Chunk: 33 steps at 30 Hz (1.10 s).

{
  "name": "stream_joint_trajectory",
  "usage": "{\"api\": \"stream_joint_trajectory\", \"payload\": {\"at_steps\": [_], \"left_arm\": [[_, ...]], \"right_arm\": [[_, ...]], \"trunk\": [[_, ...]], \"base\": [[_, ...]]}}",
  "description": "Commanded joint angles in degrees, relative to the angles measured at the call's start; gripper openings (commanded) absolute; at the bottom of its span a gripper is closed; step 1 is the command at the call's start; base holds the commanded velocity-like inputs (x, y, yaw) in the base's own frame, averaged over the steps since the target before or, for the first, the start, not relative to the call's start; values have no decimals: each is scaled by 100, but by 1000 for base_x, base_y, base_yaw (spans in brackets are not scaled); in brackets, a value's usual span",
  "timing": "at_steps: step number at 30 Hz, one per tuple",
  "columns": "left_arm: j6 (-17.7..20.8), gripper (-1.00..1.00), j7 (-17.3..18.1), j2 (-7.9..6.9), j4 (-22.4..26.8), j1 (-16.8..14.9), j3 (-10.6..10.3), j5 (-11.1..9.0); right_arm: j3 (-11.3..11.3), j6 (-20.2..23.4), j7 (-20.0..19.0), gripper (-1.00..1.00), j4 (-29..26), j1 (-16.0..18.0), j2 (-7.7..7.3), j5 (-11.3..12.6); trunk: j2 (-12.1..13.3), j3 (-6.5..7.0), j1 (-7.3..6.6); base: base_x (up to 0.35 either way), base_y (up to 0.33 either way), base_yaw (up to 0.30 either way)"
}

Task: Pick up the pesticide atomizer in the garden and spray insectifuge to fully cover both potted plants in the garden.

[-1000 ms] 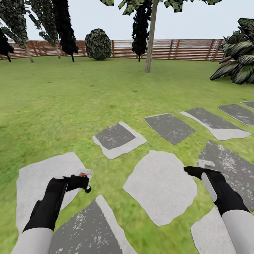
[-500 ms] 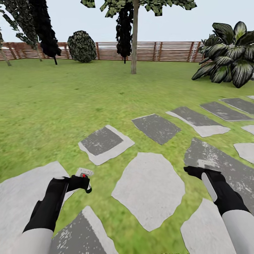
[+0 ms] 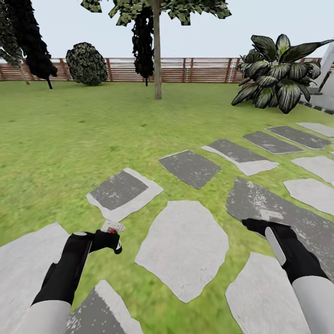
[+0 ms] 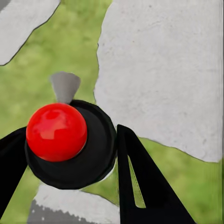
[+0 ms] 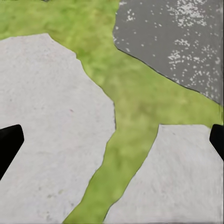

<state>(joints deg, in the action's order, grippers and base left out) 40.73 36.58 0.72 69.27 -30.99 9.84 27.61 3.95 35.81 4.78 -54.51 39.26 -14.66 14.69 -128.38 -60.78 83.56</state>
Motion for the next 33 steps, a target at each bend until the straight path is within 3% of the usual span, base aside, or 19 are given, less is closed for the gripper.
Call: {"api": "stream_joint_trajectory", "payload": {"at_steps": [1,18,33], "left_arm": [[14,-100,61,7,8,-4,18,52],[14,-100,69,7,8,5,18,52],[14,-100,64,7,6,5,18,52]], "right_arm": [[-7,22,49,100,-7,3,-2,60],[-8,22,49,100,-7,3,-2,60],[-8,22,47,100,-7,3,0,60]], "trunk": [[-2,0,-1],[-2,81,-1],[-2,152,-1]], "base": [[0,0,-234],[12,0,-234],[320,0,-234]]}}
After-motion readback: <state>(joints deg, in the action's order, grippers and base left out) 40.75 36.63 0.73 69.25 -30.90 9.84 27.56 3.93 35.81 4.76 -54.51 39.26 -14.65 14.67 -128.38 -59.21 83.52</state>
